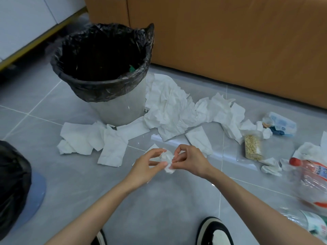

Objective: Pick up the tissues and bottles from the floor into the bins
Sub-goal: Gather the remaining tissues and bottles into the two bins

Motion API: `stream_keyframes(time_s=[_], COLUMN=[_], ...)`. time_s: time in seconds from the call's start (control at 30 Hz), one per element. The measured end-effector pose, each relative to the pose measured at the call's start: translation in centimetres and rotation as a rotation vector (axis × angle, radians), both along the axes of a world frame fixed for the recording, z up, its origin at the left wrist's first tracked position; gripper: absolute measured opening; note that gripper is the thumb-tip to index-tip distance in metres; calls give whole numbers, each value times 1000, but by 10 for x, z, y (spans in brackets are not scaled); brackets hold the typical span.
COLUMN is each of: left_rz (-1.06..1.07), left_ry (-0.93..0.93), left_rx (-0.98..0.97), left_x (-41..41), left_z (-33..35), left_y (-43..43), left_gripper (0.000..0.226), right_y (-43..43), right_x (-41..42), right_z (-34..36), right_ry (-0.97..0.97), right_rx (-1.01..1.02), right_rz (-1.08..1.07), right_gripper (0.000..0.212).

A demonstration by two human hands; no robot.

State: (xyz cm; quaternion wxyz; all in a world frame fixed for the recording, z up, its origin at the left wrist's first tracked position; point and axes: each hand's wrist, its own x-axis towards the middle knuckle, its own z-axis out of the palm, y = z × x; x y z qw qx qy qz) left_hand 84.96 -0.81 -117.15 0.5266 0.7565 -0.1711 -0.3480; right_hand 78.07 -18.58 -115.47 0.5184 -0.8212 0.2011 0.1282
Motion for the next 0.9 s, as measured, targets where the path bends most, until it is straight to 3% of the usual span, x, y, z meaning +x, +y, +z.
stream_keyframes(time_s=[0.1,0.23,0.33,0.4,0.47,0.57,0.7,0.9], left_rz=[97,165,232,247,266,286,285,282], left_ry=[183,268,277,274,270,254,227,159], left_rx=[-33,-34,-26,-27,-34,-38,-44,-69], left_x=[2,4,6,6,6,6,4,6], left_z=[2,1,-2,-1,0,5,11,23], left_y=[-1,1,3,4,3,1,1,8], left_gripper=[20,21,24,24,23,22,22,29], right_y=[1,-1,-14,-30,-47,-58,-51,-40], right_x=[0,2,7,9,9,2,-12,-12], right_z=[-1,-3,-14,-26,-41,-62,-70,-65], right_ry=[7,-7,-87,-67,28,203,262,299], right_rx=[104,211,-94,-357,-495,-565,-639,-614], right_rz=[-11,-128,-246,-241,-168,11,89,96], right_gripper=[28,21,14,24,41,58,63,37])
